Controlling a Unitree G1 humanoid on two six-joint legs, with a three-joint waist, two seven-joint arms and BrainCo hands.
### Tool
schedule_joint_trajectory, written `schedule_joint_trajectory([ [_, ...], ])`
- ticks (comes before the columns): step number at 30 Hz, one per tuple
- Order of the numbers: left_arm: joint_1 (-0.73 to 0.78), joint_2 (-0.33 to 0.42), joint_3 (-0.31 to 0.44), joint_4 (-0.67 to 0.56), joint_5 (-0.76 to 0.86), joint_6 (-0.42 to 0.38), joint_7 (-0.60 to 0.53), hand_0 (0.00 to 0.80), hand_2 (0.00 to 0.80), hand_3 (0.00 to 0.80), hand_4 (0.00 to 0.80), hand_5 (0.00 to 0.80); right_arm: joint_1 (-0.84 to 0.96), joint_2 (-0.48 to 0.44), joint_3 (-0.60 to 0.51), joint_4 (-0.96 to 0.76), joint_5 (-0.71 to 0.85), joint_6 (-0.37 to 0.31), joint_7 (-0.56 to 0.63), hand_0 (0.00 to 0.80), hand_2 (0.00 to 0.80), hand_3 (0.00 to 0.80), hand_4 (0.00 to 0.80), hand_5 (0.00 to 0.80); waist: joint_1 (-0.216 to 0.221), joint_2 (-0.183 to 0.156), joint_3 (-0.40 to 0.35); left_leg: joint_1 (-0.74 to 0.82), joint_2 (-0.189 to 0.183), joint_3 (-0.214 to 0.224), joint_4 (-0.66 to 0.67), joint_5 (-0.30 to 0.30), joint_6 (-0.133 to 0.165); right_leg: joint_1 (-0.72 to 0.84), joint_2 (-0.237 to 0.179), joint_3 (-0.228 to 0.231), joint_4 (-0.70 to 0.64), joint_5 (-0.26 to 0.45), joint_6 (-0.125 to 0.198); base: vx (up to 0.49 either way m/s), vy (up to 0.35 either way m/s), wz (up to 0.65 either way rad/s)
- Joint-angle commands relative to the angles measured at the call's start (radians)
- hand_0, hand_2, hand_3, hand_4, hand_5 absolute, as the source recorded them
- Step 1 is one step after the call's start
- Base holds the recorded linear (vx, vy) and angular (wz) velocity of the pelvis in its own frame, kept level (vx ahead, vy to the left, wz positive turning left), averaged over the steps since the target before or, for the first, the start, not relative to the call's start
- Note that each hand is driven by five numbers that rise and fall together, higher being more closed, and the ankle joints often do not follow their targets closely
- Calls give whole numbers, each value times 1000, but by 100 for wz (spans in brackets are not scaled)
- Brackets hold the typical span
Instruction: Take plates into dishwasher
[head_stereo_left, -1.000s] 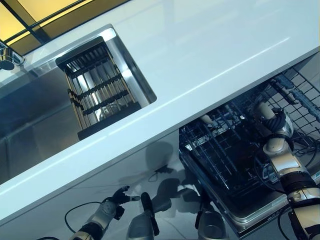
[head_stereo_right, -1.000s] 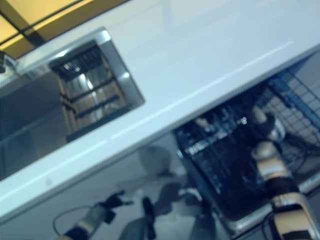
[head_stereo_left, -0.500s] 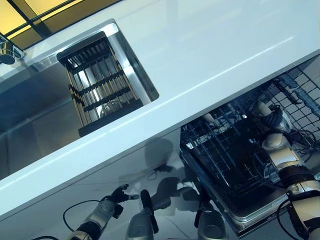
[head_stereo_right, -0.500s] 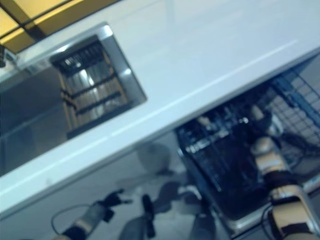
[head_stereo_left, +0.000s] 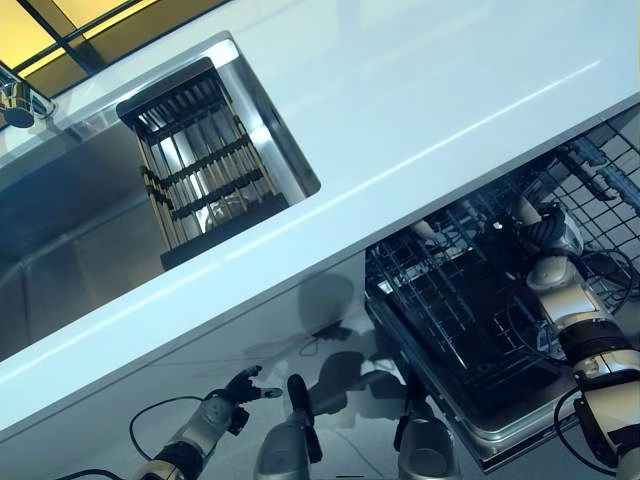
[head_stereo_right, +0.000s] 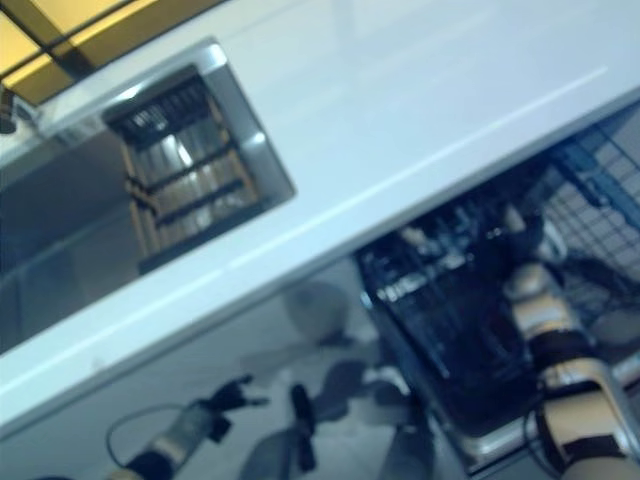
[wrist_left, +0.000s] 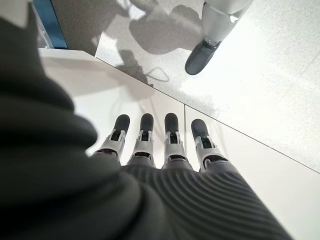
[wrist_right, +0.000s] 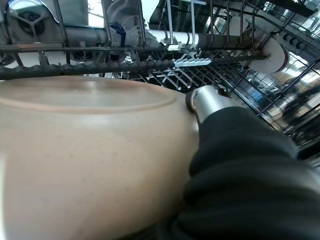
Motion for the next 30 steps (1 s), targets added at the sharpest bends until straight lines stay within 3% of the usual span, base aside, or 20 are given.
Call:
schedule_joint_trajectory([
  [1, -60, 36, -65, -8, -36, -24, -1, 0, 0, 0, 0, 0, -59, 11, 35, 174, 34, 77, 34, 800, 800, 800, 800, 800, 43, -6, 46, -64, -33, -42, -1, 1, 11, -38, -33, 0, 155, -153, 3, 0, 0, 0],
  [16, -61, 47, -61, -26, -42, -11, 1, 0, 0, 0, 0, 0, -81, 23, 33, 187, 17, 100, -14, 775, 775, 775, 775, 775, 50, -32, 50, -68, -31, -28, -1, 0, 9, -38, -10, -7, 116, -124, 6, 0, 0, 0],
  [17, -62, 47, -61, -26, -43, -10, 2, 0, 0, 0, 0, 0, -82, 22, 32, 185, 16, 104, -17, 568, 568, 568, 568, 568, 50, -34, 50, -69, -31, -27, -1, 0, 10, -38, -9, -8, 114, -123, 6, 0, 0, 0],
  [19, -60, 51, -61, -28, -44, -10, 4, 0, 0, 0, 0, 0, -81, 21, 30, 185, 12, 106, -25, 430, 430, 430, 430, 430, 52, -36, 51, -70, -32, -27, -1, -1, 10, -37, -8, -9, 112, -121, 7, 0, 0, 0],
  [20, -60, 51, -61, -27, -45, -11, 5, 0, 0, 0, 0, 0, -83, 20, 29, 189, 13, 107, -28, 282, 282, 282, 282, 282, 54, -37, 51, -70, -32, -26, -1, -1, 10, -37, -8, -13, 110, -120, 8, 0, 0, 0],
  [21, -60, 51, -63, -27, -49, -10, 8, 0, 0, 0, 0, 0, -86, 19, 28, 192, 11, 112, -32, 0, 0, 0, 0, 0, 55, -38, 52, -70, -32, -26, -1, -2, 10, -36, -7, -15, 108, -119, 8, 0, 0, 0],
  [30, -58, 55, -54, -30, -47, -8, 6, 0, 0, 0, 0, 0, -88, 25, 28, 190, 2, 117, -48, 0, 0, 0, 0, 0, 61, -48, 52, -72, -33, -17, -1, -3, 9, -34, -1, -24, 93, -109, 10, 0, 0, 0],
])
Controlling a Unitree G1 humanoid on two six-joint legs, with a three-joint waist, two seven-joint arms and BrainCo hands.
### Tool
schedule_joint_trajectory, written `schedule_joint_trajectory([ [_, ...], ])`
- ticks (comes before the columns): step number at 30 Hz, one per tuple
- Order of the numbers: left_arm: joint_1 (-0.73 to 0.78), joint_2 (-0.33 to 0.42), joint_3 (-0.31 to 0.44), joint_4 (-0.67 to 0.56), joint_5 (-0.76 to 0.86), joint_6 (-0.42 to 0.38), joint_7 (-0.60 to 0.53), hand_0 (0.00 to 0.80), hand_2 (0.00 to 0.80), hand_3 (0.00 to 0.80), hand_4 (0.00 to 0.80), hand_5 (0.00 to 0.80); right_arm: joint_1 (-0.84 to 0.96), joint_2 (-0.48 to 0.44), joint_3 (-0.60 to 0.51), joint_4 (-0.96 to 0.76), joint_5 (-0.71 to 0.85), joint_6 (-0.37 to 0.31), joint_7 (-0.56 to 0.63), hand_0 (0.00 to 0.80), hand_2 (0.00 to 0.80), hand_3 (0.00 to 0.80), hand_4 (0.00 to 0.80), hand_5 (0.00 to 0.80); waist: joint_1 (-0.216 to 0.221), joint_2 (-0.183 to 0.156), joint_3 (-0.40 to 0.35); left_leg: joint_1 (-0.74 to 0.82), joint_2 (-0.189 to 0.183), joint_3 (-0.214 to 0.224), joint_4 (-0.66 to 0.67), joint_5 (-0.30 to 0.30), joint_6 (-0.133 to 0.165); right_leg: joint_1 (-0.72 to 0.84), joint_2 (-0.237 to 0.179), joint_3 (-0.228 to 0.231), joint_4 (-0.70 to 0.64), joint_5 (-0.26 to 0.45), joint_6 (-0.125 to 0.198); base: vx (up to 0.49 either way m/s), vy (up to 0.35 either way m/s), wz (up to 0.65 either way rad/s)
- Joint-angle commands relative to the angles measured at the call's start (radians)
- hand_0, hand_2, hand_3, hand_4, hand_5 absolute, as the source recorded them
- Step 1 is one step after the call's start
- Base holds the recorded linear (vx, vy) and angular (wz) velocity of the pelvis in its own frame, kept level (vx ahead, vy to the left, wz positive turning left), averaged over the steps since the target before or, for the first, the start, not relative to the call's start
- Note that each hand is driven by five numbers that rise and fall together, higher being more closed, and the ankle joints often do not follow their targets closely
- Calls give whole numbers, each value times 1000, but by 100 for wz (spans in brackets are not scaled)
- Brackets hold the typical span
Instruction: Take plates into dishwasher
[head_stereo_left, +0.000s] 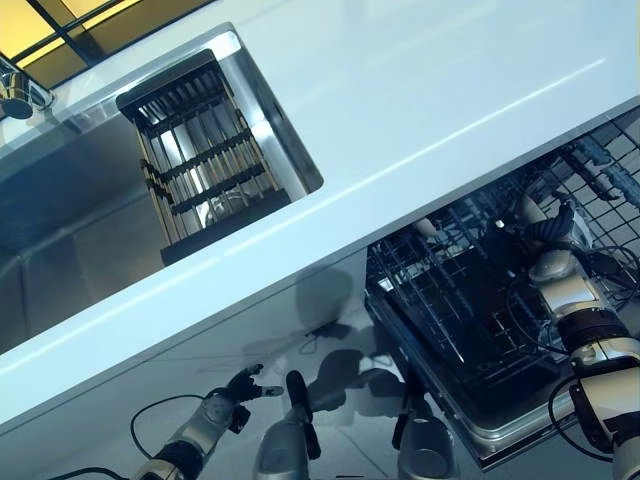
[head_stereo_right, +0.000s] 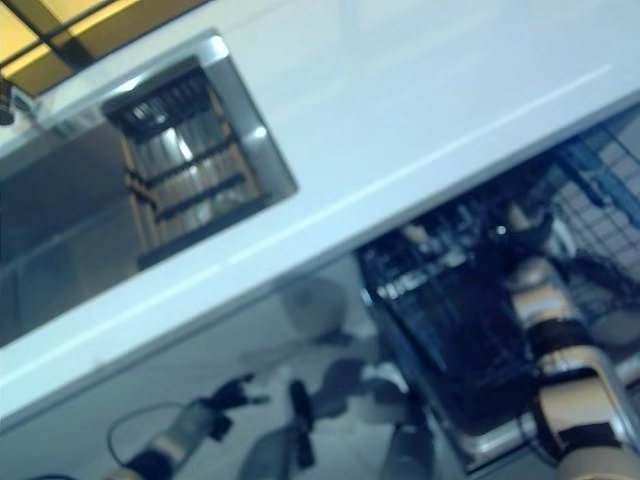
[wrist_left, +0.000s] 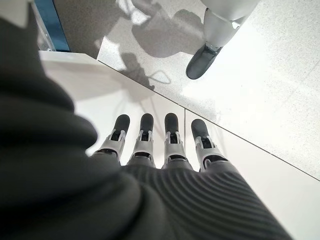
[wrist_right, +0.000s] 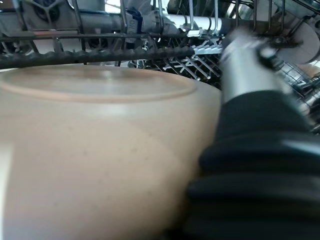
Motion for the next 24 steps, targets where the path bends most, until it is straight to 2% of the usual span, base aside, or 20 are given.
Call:
schedule_joint_trajectory([
  [1, -48, 43, -39, -11, -21, -12, 7, 0, 0, 0, 0, 0, -35, 15, 26, 116, -2, 42, -9, 0, 0, 0, 0, 0, 36, -33, 47, -55, -32, -22, -2, -9, 8, -15, -3, -26, 89, -121, 15, 0, 0, 0],
  [10, -42, 47, -29, -9, -22, -13, 6, 0, 0, 0, 0, 0, -25, 14, 18, 86, -12, 45, -35, 0, 0, 0, 0, 0, 34, -41, 44, -55, -31, -22, -2, -10, 8, -10, 3, -25, 86, -122, 14, 0, 0, 0],
  [15, -30, 47, -21, -17, -17, -12, 5, 0, 0, 0, 0, 0, -10, 12, 23, 45, -28, 14, -45, 0, 0, 0, 0, 0, 33, -50, 38, -46, -29, -20, -2, -13, 9, 1, 7, -23, 80, -120, 13, 0, 0, 0],
  [20, -11, 51, 1, -27, -8, 1, 1, 0, 0, 0, 0, 0, 44, 2, 0, -104, -20, -11, -66, 0, 0, 0, 0, 0, 20, -76, 31, -32, -18, -10, -2, -15, 5, 15, 13, -19, 73, -117, 16, 6, 0, 0],
  [21, 5, 51, 15, -33, -2, 3, 4, 0, 0, 0, 0, 0, 87, 8, -30, -189, -36, -15, -81, 0, 0, 0, 0, 0, 11, -91, 27, -26, -12, -3, -2, -16, 4, 21, 17, -15, 69, -116, 18, 37, -5, -3],
  [24, 24, 53, 36, -42, 5, 10, 6, 0, 0, 0, 0, 0, 157, 8, -79, -298, -24, -45, -104, 0, 0, 0, 0, 0, 0, -109, 19, -15, -5, 5, -2, -18, 5, 33, 23, -10, 63, -115, 21, 26, -2, -3],
])
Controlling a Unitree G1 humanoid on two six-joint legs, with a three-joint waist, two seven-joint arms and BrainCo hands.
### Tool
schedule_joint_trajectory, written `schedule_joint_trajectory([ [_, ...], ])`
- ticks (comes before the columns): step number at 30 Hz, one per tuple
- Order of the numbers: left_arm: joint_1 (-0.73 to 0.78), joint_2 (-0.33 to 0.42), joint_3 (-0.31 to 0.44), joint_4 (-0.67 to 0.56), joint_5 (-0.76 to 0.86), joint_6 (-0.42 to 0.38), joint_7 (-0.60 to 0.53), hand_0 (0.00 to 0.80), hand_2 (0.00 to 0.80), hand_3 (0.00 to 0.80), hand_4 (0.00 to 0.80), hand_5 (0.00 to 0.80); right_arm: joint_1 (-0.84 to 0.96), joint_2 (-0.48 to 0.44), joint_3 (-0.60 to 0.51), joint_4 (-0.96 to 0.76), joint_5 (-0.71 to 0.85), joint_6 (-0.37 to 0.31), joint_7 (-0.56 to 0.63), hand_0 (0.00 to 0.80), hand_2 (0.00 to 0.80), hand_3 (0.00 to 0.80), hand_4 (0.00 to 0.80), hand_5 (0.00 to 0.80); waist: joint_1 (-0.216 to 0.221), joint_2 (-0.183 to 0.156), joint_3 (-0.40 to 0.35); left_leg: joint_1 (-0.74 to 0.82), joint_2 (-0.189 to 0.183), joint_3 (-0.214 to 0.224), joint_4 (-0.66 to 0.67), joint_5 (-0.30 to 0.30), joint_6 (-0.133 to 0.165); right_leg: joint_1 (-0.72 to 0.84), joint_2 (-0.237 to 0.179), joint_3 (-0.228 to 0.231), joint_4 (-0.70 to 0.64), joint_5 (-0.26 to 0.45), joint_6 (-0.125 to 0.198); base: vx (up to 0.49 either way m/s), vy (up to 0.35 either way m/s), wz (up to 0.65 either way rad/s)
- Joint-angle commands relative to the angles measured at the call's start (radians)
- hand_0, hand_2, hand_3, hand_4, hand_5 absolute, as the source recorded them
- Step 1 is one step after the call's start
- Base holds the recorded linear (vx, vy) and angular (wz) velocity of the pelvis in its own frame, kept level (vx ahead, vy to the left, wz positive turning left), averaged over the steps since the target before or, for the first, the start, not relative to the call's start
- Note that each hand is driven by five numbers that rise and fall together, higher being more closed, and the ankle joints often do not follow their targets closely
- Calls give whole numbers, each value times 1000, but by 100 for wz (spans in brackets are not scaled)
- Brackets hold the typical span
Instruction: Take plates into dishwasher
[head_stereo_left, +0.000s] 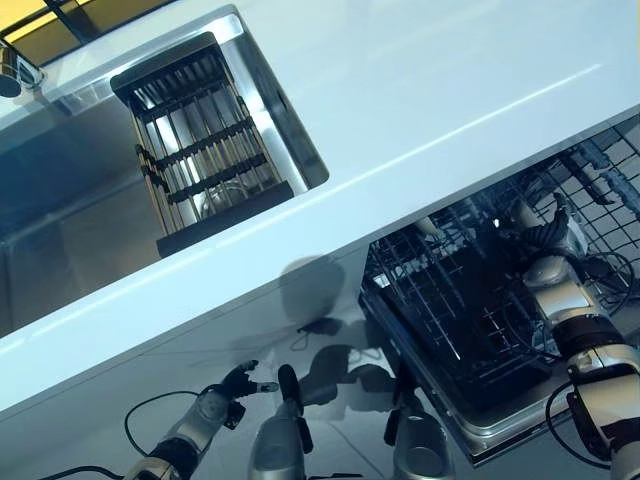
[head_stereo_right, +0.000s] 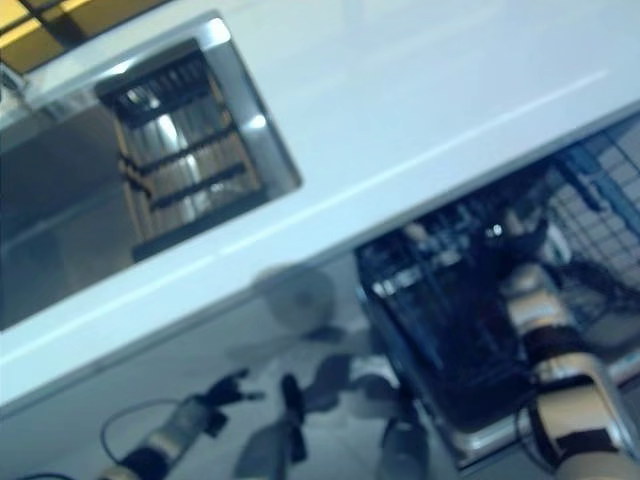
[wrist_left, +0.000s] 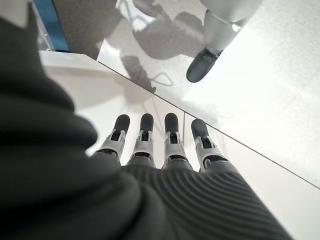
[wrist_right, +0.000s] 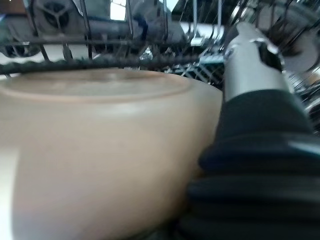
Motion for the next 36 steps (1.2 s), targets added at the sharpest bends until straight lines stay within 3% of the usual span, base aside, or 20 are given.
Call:
schedule_joint_trajectory([
  [1, 22, 29, 17, -13, 7, 7, 7, 0, 0, 0, 0, 0, 62, -7, -83, -154, -24, -64, -65, 0, 0, 0, 0, 0, -9, -60, -22, -21, -10, 6, -2, -23, 6, 29, 15, -10, 60, -122, 27, 29, 3, -5],
  [10, 72, 3, 94, 24, 61, 7, 8, 0, 0, 0, 0, 0, 259, 0, -231, -427, -70, -141, -56, 0, 0, 0, 0, 0, -44, -110, -82, 38, 13, 45, -2, -41, 8, 90, 31, 6, 36, -129, 32, 43, 2, -8],
  [17, 92, -19, 113, 56, 76, 6, 11, 0, 0, 0, 0, 0, 313, -40, -294, -550, -103, -146, -34, 0, 0, 0, 0, 0, -52, -126, -126, 73, 21, 64, -2, -54, 7, 133, 37, 16, 12, -132, 34, 36, 22, -8],
  [22, 106, -43, 123, 104, 83, -9, 14, 0, 0, 0, 0, 0, 342, -63, -347, -654, -103, -209, -50, 0, 0, 0, 0, 0, -63, -132, -169, 99, 24, 79, -2, -65, 6, 159, 39, 26, 2, -141, 34, 31, 54, -4],
  [26, 115, -60, 128, 128, 92, -9, 25, 0, 0, 0, 0, 0, 391, -54, -392, -700, 6, -258, -65, 0, 0, 0, 0, 0, -76, -135, -199, 114, 26, 91, -2, -72, 5, 168, 36, 38, -2, -143, 37, 22, 46, -4],
  [33, 112, -71, 130, 174, 76, -18, 36, 0, 0, 0, 0, 0, 473, 97, -442, -626, 437, -391, -11, 0, 0, 0, 0, 0, -119, -130, -245, 153, 30, 131, -2, -86, 5, 179, 34, 60, -2, -147, 40, 13, 40, -12],
  [36, 109, -68, 127, 177, 63, -19, 36, 0, 0, 0, 0, 0, 493, 153, -454, -562, 522, -425, 5, 0, 0, 0, 0, 0, -130, -127, -251, 164, 30, 141, -2, -90, 8, 185, 33, 66, -2, -149, 40, 4, 4, -15],
])
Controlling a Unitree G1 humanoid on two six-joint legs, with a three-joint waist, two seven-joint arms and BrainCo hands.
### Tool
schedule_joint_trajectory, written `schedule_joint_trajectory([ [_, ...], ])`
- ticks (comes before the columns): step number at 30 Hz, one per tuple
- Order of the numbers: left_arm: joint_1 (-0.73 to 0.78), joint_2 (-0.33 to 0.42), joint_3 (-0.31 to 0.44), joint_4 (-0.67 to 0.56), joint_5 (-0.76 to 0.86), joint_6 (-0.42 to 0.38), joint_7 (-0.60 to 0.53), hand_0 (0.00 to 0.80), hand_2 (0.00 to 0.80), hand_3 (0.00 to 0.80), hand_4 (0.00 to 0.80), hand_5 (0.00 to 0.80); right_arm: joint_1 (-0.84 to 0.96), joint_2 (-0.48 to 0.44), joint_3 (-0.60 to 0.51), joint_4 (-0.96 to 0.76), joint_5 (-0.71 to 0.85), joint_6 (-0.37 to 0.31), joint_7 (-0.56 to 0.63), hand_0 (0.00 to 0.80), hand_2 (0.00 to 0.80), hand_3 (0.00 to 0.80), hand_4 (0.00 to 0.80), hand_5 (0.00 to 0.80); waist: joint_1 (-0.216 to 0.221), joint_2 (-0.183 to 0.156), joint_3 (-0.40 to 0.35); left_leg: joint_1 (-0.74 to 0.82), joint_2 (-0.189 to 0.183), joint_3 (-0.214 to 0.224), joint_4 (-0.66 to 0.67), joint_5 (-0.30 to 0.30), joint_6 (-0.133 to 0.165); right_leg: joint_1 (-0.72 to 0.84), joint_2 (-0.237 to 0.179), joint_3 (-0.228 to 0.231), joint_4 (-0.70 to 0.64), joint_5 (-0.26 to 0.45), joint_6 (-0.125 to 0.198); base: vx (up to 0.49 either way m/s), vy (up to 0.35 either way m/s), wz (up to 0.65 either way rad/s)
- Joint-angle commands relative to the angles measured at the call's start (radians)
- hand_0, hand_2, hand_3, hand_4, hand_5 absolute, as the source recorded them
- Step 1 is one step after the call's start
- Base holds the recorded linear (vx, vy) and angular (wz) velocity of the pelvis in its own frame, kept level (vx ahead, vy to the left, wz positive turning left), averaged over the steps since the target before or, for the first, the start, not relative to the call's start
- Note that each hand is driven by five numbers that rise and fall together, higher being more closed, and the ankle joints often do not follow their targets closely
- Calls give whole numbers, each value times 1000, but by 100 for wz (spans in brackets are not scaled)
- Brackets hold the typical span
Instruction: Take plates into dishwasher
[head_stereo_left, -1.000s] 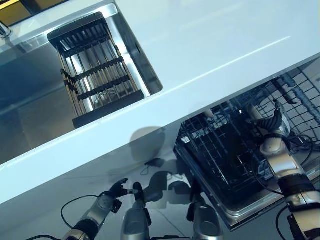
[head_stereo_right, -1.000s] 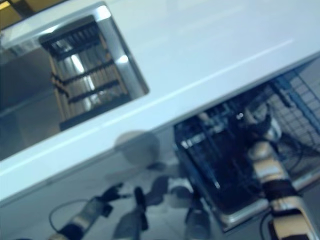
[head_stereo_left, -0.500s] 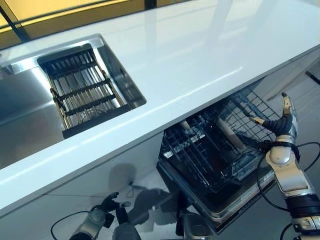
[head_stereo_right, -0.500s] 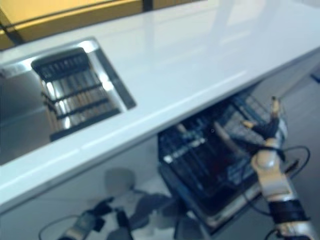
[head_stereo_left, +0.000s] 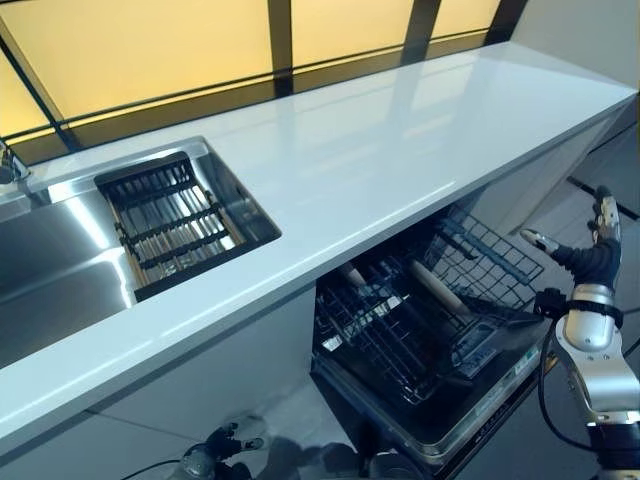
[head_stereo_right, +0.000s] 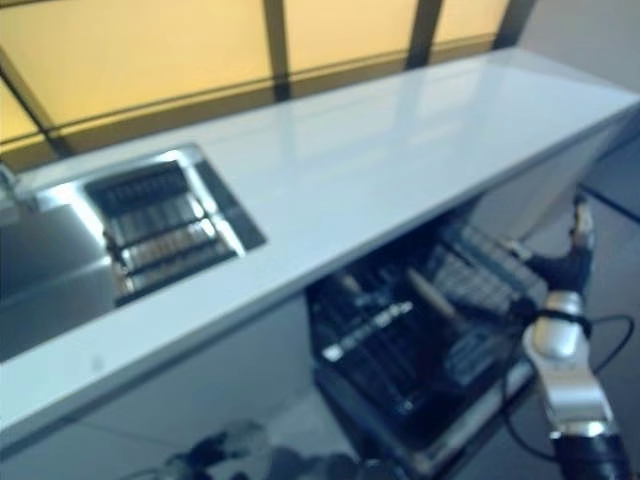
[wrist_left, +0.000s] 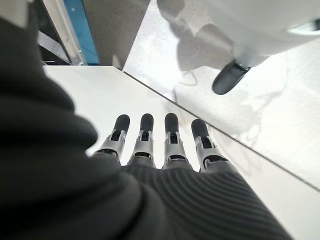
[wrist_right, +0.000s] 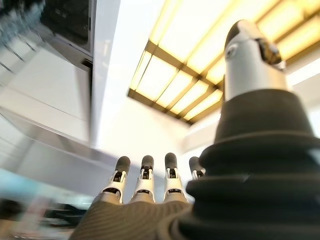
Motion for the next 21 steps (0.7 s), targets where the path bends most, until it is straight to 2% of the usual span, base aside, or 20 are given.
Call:
schedule_joint_trajectory([
  [1, -56, 7, 8, 20, 7, -37, 22, 0, 0, 0, 0, 0, -28, 43, -94, 52, 169, -123, 8, 0, 0, 0, 0, 0, -25, 7, 33, 9, -1, 30, 5, -69, 35, 104, 5, -15, 3, -137, 46, 4, -1, -12],
  [7, -64, 10, -13, 41, -14, -44, 27, 0, 0, 0, 0, 0, -3, 100, -141, 209, 252, -206, -47, 0, 0, 0, 0, 0, -37, 17, 31, 18, -6, 33, 5, -74, 39, 108, 6, -8, 3, -136, 46, 2, -10, -8],
  [9, -70, 13, -22, 51, -21, -48, 28, 0, 0, 0, 0, 0, 8, 112, -144, 284, 250, -269, -43, 0, 0, 0, 0, 0, -39, 21, 33, 16, -8, 29, 5, -73, 39, 107, 5, -7, 3, -135, 47, 0, 0, 0],
  [10, -74, 15, -27, 49, -24, -44, 29, 0, 0, 0, 0, 0, 16, 117, -149, 330, 273, -234, -63, 0, 0, 0, 0, 0, -40, 26, 34, 11, -8, 26, 5, -71, 38, 103, 4, -6, 3, -133, 48, 0, 0, 0],
  [15, -86, 25, -40, 44, -27, -45, 27, 0, 0, 0, 0, 0, 26, 130, -157, 577, 373, -238, -3, 0, 0, 0, 0, 0, -34, 37, 40, -6, -10, 16, 5, -64, 36, 90, 0, -10, 4, -126, 47, -18, -25, 2],
  [17, -97, 30, -53, 37, -28, -43, 25, 0, 0, 0, 0, 0, 24, 130, -172, 719, 405, -220, 10, 0, 0, 0, 0, 0, -28, 47, 49, -11, -13, 3, 5, -64, 34, 90, -4, -18, 9, -128, 49, -27, -50, 8],
  [21, -125, 38, -69, 34, -42, -44, 20, 0, 0, 0, 0, 0, 12, 119, -191, 890, 449, -221, 72, 0, 0, 0, 0, 0, -18, 65, 65, -32, -19, -19, 5, -55, 35, 77, -12, -20, 16, -124, 46, -42, -29, 10],
])
